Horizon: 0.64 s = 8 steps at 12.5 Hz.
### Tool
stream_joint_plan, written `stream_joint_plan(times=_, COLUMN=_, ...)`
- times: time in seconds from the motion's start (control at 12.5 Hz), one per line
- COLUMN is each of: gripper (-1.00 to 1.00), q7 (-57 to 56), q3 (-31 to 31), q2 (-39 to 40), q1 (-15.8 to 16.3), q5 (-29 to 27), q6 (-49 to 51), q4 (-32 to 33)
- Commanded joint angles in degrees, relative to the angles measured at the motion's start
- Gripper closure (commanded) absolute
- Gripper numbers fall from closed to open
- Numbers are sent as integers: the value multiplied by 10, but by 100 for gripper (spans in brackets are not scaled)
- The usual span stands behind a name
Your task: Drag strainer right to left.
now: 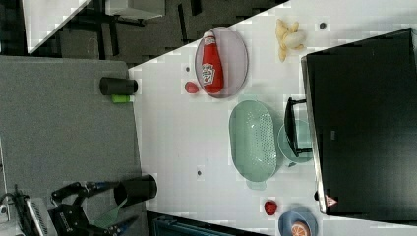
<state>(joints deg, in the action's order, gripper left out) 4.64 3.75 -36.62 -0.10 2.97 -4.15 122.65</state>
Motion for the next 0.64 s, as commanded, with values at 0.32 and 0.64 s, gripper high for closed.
stream_joint_plan(times=0.32, gripper=-100, q7=103, q3=-6, q2=173, q1=17, q5=-4, q6=-220, q4=166)
stream_joint_plan(times=0.64, gripper=-100, q7=243, q3=-17, q2=284, q1=17, q5=-4, q6=-393, q4=205)
